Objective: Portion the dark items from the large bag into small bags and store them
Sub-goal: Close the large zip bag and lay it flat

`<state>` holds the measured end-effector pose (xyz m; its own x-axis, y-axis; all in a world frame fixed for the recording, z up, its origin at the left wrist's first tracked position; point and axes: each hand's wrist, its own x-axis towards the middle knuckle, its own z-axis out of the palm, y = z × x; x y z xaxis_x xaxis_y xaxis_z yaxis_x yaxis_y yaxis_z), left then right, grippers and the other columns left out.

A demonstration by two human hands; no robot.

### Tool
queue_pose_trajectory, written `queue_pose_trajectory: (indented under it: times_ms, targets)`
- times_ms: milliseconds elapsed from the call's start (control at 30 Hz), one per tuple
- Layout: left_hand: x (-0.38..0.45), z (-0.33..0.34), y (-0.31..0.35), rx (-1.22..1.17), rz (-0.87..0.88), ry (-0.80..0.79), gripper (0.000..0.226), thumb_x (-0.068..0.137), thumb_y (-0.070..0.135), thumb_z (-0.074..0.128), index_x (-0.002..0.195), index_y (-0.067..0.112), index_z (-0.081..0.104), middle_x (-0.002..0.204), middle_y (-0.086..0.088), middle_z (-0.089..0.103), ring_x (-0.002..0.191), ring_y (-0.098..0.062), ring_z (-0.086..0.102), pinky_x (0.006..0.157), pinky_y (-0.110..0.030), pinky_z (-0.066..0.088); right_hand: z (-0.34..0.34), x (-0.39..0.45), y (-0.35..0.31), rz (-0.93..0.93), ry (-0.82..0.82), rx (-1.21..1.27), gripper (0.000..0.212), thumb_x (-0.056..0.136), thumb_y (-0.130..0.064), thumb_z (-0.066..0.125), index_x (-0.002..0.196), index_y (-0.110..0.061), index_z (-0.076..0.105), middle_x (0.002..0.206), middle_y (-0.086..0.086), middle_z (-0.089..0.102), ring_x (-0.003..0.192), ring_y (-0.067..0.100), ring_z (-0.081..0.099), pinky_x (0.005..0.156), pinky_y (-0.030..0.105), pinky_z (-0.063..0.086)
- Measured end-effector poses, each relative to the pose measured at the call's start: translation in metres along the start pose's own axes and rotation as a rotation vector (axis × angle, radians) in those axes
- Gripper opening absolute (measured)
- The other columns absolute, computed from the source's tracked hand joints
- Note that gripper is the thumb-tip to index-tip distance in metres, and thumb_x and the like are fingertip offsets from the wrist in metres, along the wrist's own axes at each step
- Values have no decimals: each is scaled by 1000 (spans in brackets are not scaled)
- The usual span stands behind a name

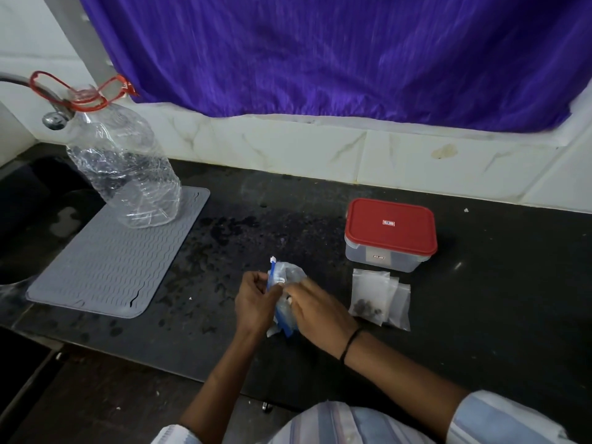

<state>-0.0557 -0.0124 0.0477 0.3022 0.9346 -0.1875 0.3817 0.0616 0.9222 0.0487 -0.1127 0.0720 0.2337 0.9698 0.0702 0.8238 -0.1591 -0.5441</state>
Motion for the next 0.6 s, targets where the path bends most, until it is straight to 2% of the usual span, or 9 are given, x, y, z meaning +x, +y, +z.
queue_pose_trajectory:
  times_ms: [67, 167, 233, 333, 467, 600]
  targets:
    - [-1, 3, 0, -24, 3, 11, 21, 88, 16, 72, 102, 15, 57, 87, -3, 66, 75, -14, 66, 66, -28, 53, 5, -1, -3, 56, -107, -3, 39, 96, -32, 51, 133, -22, 43, 128, 1, 51, 103, 21, 61, 81, 36, 53]
    - [-3, 6, -1, -108, -29, -16, 18, 93, 25, 70, 100, 14, 58, 82, -3, 68, 68, -8, 68, 59, -23, 54, 11, -1, -7, 122, -130, -54, 57, 90, -38, 61, 137, -25, 29, 133, 2, 51, 108, 20, 61, 84, 36, 54]
    - [-4, 7, -4, -199, -35, -59, 23, 98, 32, 62, 96, 9, 61, 79, -6, 71, 66, -10, 69, 60, -26, 57, 13, 2, -7, 167, -112, -60, 53, 91, -37, 60, 135, -24, 32, 132, 4, 54, 109, 19, 61, 86, 35, 54]
    - [-6, 3, -9, -248, -56, -75, 28, 103, 29, 52, 94, 5, 64, 78, -8, 71, 67, -17, 67, 59, -31, 56, 13, 3, -4, 262, -121, 51, 39, 92, -34, 60, 125, -24, 42, 128, 3, 60, 109, 18, 62, 87, 34, 55]
    - [-14, 3, -22, -114, -83, -22, 14, 101, 20, 54, 95, 15, 66, 82, -8, 72, 72, -21, 69, 63, -37, 57, 14, 3, 3, 370, -95, 247, 25, 91, -33, 61, 109, -23, 46, 112, 2, 65, 96, 17, 66, 79, 35, 57]
    - [-27, 13, -29, 34, -104, -4, 16, 100, 24, 53, 94, 19, 66, 81, 0, 69, 74, -16, 65, 69, -38, 54, 19, 3, 11, 521, -37, 463, 14, 91, -28, 61, 90, -23, 48, 84, -7, 57, 69, 5, 56, 58, 19, 44]
